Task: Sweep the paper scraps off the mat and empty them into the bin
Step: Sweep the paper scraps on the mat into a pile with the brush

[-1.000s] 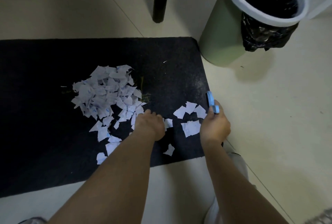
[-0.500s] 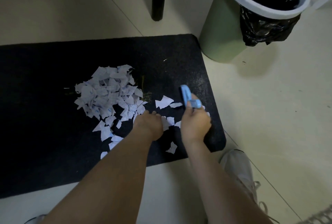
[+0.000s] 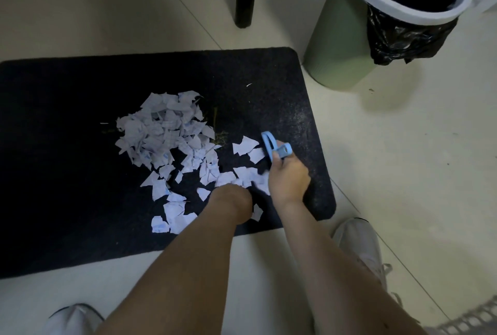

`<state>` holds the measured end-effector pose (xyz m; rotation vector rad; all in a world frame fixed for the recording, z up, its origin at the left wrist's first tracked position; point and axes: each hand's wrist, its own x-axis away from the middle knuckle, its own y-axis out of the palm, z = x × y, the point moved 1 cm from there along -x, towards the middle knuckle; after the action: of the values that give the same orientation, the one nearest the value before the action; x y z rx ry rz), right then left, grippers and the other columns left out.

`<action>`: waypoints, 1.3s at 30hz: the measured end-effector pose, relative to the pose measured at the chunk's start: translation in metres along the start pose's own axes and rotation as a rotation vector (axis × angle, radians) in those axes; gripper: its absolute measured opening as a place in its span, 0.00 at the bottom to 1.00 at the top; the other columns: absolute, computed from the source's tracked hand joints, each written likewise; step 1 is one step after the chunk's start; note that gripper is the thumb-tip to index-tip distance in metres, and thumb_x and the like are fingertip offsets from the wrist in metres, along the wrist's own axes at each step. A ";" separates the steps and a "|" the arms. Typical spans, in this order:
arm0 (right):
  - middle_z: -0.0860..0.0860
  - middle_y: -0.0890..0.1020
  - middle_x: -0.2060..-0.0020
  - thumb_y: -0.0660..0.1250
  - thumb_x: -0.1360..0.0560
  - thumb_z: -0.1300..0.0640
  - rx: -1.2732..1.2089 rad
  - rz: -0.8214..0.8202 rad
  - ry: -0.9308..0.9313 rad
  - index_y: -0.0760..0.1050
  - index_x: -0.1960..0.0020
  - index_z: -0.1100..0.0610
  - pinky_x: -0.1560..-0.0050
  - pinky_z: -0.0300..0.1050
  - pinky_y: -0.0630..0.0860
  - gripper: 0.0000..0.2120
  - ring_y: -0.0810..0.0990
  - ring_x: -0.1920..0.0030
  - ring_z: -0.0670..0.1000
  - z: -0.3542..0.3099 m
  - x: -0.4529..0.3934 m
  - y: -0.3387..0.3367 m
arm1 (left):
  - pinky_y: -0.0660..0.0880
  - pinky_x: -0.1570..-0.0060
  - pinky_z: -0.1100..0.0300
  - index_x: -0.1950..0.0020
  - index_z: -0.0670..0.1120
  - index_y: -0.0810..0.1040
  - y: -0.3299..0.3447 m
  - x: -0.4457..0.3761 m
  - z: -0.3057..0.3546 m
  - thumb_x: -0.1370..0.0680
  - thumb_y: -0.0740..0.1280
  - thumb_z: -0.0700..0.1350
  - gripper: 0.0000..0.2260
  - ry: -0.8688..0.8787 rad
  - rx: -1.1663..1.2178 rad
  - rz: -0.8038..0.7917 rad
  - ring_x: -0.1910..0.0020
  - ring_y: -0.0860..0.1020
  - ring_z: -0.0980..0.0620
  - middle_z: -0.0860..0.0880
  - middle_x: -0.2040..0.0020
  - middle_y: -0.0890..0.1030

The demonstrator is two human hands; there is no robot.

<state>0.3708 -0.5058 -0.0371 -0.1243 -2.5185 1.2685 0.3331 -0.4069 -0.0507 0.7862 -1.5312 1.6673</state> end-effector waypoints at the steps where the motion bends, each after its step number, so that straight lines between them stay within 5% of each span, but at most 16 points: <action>1: 0.55 0.82 0.56 0.58 0.20 0.52 -0.032 0.019 -0.007 0.74 0.35 0.49 0.59 0.42 0.67 0.15 0.78 0.54 0.57 -0.001 0.000 -0.002 | 0.65 0.32 0.53 0.34 0.41 0.72 -0.001 0.000 -0.001 0.18 0.56 0.48 0.17 -0.012 0.011 -0.032 0.30 0.67 0.45 0.44 0.30 0.70; 3: 0.54 0.82 0.58 0.57 0.20 0.52 -0.049 0.100 0.028 0.73 0.35 0.47 0.59 0.42 0.68 0.15 0.77 0.59 0.54 0.003 -0.004 -0.012 | 0.66 0.32 0.53 0.42 0.39 0.74 -0.002 0.000 -0.002 0.18 0.56 0.46 0.14 -0.030 0.035 -0.074 0.31 0.69 0.44 0.42 0.31 0.71; 8: 0.57 0.82 0.55 0.55 0.19 0.54 0.011 0.229 0.212 0.72 0.34 0.52 0.58 0.44 0.66 0.16 0.79 0.53 0.60 0.024 -0.009 -0.029 | 0.68 0.32 0.52 0.34 0.42 0.73 0.007 -0.004 -0.006 0.18 0.54 0.50 0.18 -0.015 0.075 -0.113 0.35 0.72 0.43 0.42 0.35 0.74; 14: 0.55 0.82 0.52 0.56 0.19 0.53 0.078 -0.011 0.131 0.76 0.41 0.56 0.58 0.43 0.64 0.13 0.80 0.51 0.58 0.000 0.016 0.003 | 0.71 0.36 0.52 0.34 0.43 0.73 0.011 0.002 -0.007 0.19 0.54 0.45 0.16 0.015 0.096 -0.054 0.35 0.72 0.43 0.43 0.34 0.74; 17: 0.50 0.79 0.60 0.56 0.19 0.52 0.031 -0.103 0.029 0.76 0.38 0.54 0.66 0.39 0.63 0.14 0.75 0.61 0.50 -0.020 0.028 0.017 | 0.72 0.36 0.51 0.34 0.42 0.73 0.010 0.007 -0.006 0.19 0.55 0.41 0.16 0.040 0.090 -0.042 0.37 0.73 0.44 0.44 0.36 0.75; 21: 0.53 0.82 0.58 0.58 0.20 0.51 -0.088 0.100 0.032 0.74 0.35 0.47 0.63 0.39 0.65 0.15 0.78 0.59 0.53 -0.017 0.022 0.001 | 0.72 0.36 0.50 0.33 0.40 0.72 0.012 0.010 -0.011 0.20 0.55 0.40 0.16 0.052 0.088 -0.023 0.35 0.73 0.43 0.42 0.34 0.74; 25: 0.57 0.82 0.53 0.54 0.19 0.51 -0.046 0.253 0.275 0.74 0.37 0.55 0.56 0.44 0.65 0.16 0.79 0.51 0.60 0.006 0.009 -0.020 | 0.71 0.36 0.53 0.36 0.41 0.74 0.015 0.016 -0.023 0.20 0.58 0.40 0.15 0.027 0.126 0.087 0.35 0.72 0.45 0.44 0.35 0.74; 32: 0.54 0.82 0.48 0.56 0.19 0.54 -0.004 0.068 0.236 0.72 0.34 0.52 0.54 0.45 0.71 0.15 0.80 0.47 0.56 -0.031 0.034 0.028 | 0.72 0.37 0.51 0.32 0.43 0.72 0.022 0.022 -0.028 0.20 0.56 0.42 0.17 0.008 0.054 -0.034 0.35 0.73 0.44 0.44 0.34 0.74; 39: 0.51 0.81 0.58 0.56 0.19 0.52 -0.095 -0.052 0.089 0.75 0.40 0.58 0.63 0.39 0.69 0.15 0.77 0.61 0.49 -0.065 0.038 0.051 | 0.69 0.36 0.54 0.30 0.41 0.69 0.019 0.017 -0.033 0.18 0.54 0.42 0.18 0.015 0.076 -0.077 0.34 0.72 0.45 0.43 0.32 0.72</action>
<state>0.3521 -0.4166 -0.0326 -0.1324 -2.4889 1.0996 0.3097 -0.3723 -0.0507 0.8596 -1.4168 1.6789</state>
